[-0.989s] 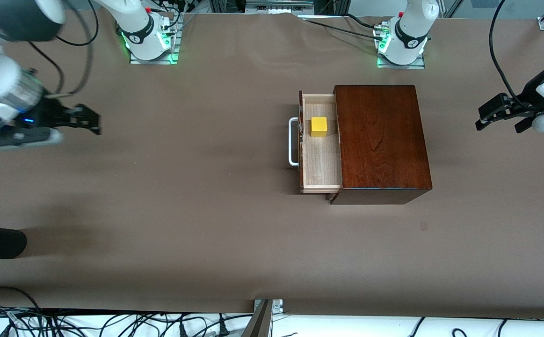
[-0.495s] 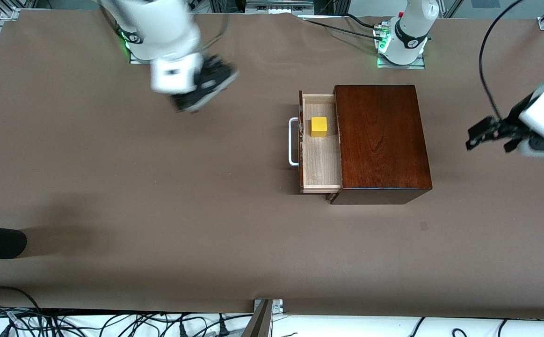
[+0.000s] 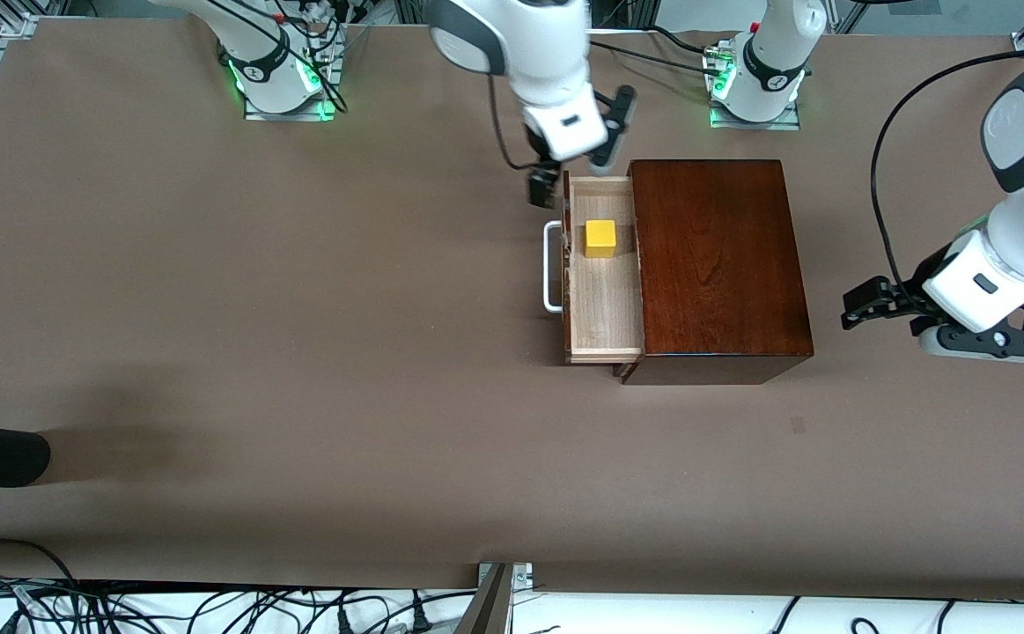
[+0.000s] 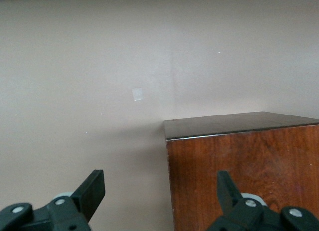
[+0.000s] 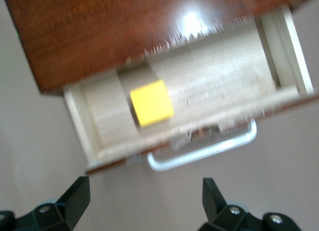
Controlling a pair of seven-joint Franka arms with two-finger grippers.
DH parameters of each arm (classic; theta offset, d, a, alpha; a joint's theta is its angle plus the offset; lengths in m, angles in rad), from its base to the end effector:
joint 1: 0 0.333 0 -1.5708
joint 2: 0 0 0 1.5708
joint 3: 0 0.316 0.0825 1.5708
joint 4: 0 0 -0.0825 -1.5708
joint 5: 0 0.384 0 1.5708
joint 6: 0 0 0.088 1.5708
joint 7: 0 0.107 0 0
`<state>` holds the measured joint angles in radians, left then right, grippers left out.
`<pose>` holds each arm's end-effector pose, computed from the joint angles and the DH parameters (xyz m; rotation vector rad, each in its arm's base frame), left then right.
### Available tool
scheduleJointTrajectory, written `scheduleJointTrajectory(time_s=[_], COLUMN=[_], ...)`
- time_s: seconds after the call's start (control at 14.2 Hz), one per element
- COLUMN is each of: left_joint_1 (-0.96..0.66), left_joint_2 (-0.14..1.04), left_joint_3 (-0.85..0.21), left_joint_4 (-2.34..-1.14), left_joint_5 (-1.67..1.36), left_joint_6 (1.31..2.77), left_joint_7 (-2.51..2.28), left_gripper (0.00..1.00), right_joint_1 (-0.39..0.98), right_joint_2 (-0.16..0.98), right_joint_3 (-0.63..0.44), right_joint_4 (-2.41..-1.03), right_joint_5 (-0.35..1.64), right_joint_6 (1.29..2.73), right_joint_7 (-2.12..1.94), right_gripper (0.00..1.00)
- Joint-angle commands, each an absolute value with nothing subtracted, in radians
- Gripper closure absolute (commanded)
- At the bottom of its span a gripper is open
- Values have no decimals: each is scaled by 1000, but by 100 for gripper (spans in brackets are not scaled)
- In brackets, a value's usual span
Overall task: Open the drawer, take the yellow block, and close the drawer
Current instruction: 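Move the right gripper over the yellow cube in the open drawer, then lower the right gripper into the drawer and grasp the yellow cube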
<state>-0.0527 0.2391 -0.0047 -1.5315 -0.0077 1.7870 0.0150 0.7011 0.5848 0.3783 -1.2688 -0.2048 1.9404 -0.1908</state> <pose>0.6364 -0.0369 0.5196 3.1305 -0.1107 0.0254 0.4126 0.6020 0.4444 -2.4851 -1.8152 -0.1704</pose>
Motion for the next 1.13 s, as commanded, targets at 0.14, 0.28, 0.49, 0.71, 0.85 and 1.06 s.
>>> scheduleJointTrajectory(time_s=[0.14, 0.28, 0.49, 0.71, 0.85, 1.06], left_joint_1=[-55, -57, -60, -70, -68, -57], left_joint_2=[244, 244, 244, 244, 242, 242], left_joint_3=[-5, -6, -5, -6, -5, -5], left_joint_4=[-1500, -1499, -1499, -1499, -1499, -1500], left_joint_5=[-14, -18, -18, -15, -14, -6], left_joint_6=[1769, 1769, 1769, 1769, 1769, 1766], left_joint_7=[18, 21, 29, 29, 31, 40], left_gripper=[0, 0, 0, 0, 0, 0], right_joint_1=[768, 790, 795, 807, 808, 813], right_joint_2=[764, 791, 830, 841, 851, 868], right_joint_3=[373, 373, 365, 364, 348, 338], right_joint_4=[-1081, -1083, -1081, -1085, -1081, -1081], right_joint_5=[-321, -356, -368, -370, -370, -376], right_joint_6=[1933, 1937, 1976, 1970, 1980, 2032], right_joint_7=[-344, -350, -348, -347, -348, -347], right_gripper=[0, 0, 0, 0, 0, 0])
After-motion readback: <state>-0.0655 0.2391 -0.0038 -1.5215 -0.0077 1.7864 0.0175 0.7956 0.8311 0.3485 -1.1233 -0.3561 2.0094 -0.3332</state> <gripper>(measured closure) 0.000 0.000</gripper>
